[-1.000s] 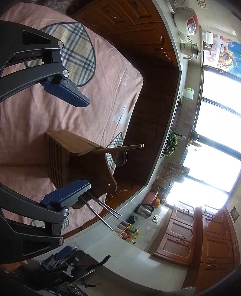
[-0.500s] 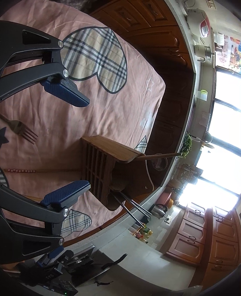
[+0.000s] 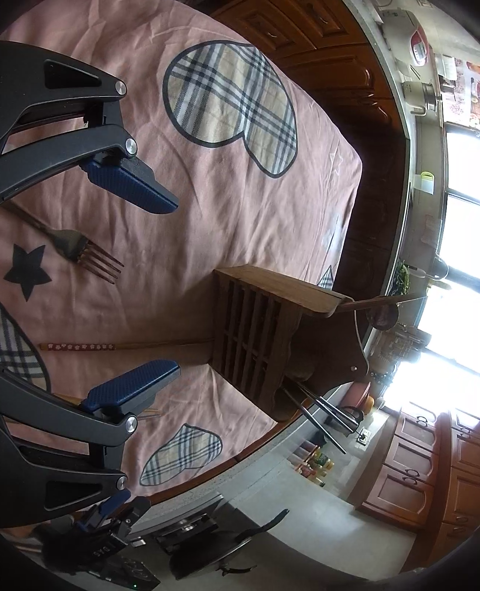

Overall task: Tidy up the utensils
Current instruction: 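Raise both tools and move them back toward the chopsticks on the table, then close right tool on a steel chopstick while left tool grasps a red-patterned chopstick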

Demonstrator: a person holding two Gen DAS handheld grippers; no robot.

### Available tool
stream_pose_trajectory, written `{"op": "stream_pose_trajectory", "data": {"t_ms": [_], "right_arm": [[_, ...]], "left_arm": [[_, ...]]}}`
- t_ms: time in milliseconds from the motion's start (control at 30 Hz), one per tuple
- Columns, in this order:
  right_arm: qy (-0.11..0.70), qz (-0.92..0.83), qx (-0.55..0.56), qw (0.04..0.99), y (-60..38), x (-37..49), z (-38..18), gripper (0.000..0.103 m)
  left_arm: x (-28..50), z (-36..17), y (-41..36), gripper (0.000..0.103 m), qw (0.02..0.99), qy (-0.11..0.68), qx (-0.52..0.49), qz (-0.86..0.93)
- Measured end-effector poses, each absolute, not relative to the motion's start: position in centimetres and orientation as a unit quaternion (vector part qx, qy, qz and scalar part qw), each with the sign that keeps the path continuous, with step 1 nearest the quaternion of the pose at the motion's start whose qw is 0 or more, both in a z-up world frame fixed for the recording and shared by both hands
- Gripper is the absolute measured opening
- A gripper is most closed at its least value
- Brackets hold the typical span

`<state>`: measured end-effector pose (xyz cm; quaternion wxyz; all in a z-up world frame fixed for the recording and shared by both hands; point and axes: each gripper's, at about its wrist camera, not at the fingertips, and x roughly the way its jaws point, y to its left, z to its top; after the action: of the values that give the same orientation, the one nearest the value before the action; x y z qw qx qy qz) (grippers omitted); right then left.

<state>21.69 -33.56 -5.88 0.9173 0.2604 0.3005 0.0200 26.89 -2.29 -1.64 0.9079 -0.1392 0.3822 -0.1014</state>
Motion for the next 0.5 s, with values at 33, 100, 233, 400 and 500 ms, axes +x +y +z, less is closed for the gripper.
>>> {"op": "stream_pose_trajectory", "data": {"t_ms": [33, 100, 233, 400, 500], "right_arm": [[0.302, 0.02, 0.259, 0.917, -33.5, 21.7, -6.0, 0.089], [0.306, 0.021, 0.257, 0.916, -33.4, 21.7, -6.4, 0.089], [0.318, 0.024, 0.246, 0.915, -32.8, 22.2, -6.9, 0.087], [0.346, 0.021, 0.218, 0.912, -31.8, 23.6, -7.6, 0.058], [0.368, 0.024, 0.206, 0.906, -31.3, 24.7, -8.4, 0.045]], "left_arm": [[27.0, -1.8, -2.5, 0.083, 0.907, 0.385, -0.137, -0.102], [27.2, -2.0, -2.9, 0.083, 0.906, 0.389, -0.13, -0.106], [28.4, -2.5, -4.4, 0.083, 0.902, 0.403, -0.107, -0.111], [30.4, -2.7, -7.1, 0.074, 0.898, 0.415, -0.073, -0.127], [31.9, -3.1, -8.8, 0.067, 0.894, 0.425, -0.049, -0.133]]}}
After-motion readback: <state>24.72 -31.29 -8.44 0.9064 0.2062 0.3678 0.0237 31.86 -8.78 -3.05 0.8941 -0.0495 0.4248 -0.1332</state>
